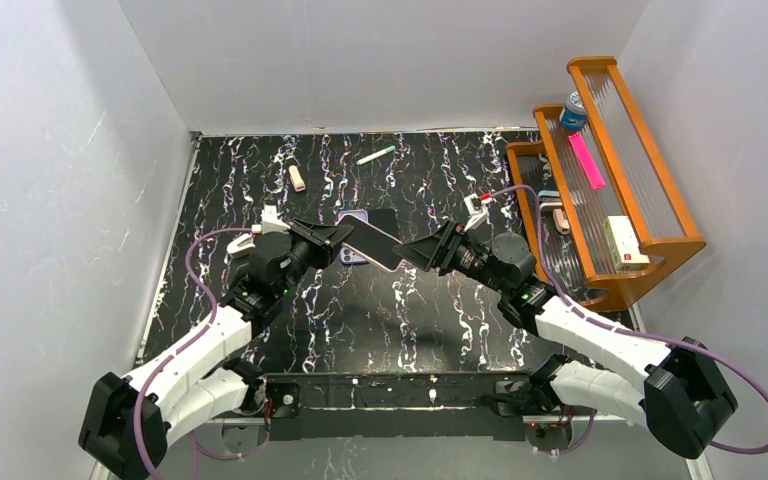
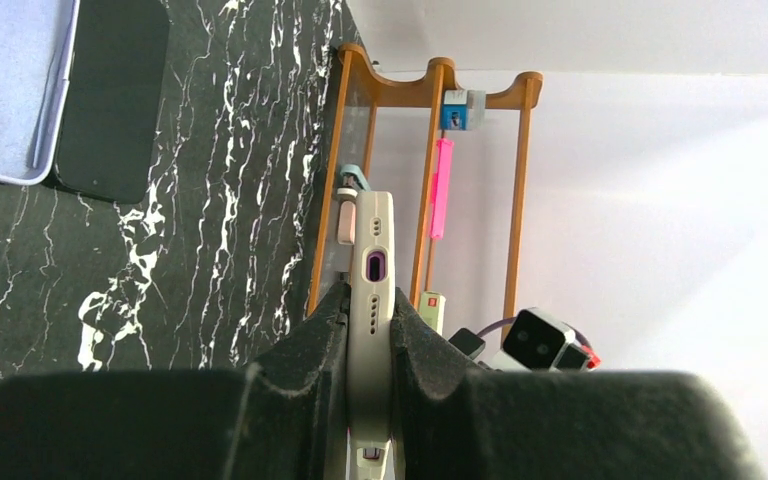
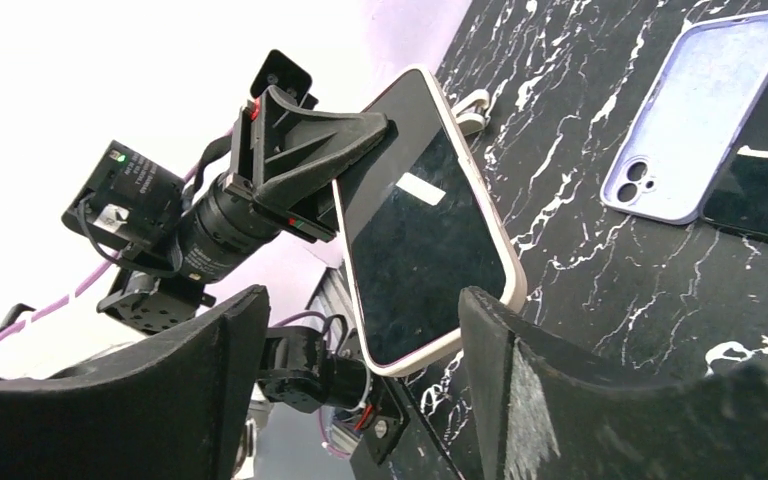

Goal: Take the phone out of the phone case
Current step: Pick up the phone at the center of the board, then remove the phone case from the phone.

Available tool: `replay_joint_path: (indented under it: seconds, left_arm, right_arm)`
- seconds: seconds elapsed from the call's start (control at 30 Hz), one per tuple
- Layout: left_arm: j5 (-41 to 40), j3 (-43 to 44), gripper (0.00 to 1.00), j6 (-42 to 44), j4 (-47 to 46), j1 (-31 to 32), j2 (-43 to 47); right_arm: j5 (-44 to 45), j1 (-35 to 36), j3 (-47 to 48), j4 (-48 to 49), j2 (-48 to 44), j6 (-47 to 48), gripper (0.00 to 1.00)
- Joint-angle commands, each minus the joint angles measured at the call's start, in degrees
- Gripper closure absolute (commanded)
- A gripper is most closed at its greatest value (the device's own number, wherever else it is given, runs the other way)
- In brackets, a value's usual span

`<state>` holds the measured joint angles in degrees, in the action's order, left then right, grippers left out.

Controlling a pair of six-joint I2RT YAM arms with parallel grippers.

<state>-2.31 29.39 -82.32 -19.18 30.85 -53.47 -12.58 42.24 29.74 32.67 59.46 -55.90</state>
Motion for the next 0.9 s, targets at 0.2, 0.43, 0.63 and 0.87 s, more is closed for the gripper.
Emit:
replay_joint_path:
  seconds: [0.2, 0.43, 0.63, 0.87]
  left_arm:
    - [-4.5, 0.2, 1.00, -5.0, -8.7, -0.4, 3.7]
    - [-6.0, -0.2, 1.00, -5.3, -8.9, -0.4, 4.3]
    - [-5.4, 0.5, 1.00, -6.1, -10.0, -0.4, 3.6]
    - [-4.7, 1.1, 1.00, -7.5, -11.1, -0.4, 2.8]
  right_arm:
    - [1.0, 0.0, -1.4, 4.4, -2.5, -3.6, 0.30]
    - [3.4, -0.3, -1.1, -1.9, -5.8, -2.0, 0.29]
    - [-1.6, -0.3, -1.6, 4.9, -2.7, -2.6, 0.32]
    - [-6.8, -0.3, 0.8, 14.3, 3.6, -3.6, 0.40]
